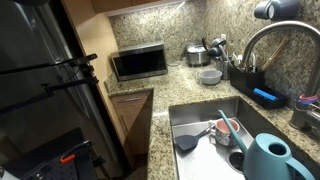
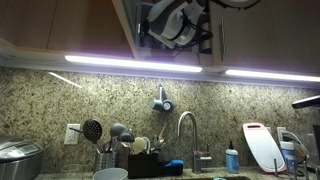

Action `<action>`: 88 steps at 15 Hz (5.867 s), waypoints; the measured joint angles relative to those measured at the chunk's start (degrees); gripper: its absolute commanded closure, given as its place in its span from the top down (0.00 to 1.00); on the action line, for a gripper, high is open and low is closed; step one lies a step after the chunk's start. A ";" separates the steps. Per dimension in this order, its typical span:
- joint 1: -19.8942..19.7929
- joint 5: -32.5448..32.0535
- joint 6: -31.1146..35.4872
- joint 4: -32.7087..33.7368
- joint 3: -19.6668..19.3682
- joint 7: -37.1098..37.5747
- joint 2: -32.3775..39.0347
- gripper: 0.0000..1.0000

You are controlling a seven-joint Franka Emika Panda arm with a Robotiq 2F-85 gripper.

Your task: Take the salt shaker from the cabinet and put it on the counter

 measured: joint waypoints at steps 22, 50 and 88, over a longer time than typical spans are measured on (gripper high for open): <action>0.40 -12.95 2.97 -5.36 11.70 -0.07 -13.83 0.34; -8.74 -27.16 2.96 -16.59 26.02 0.02 -27.09 0.34; -39.96 -57.41 -0.54 -39.95 57.20 1.33 -38.95 1.00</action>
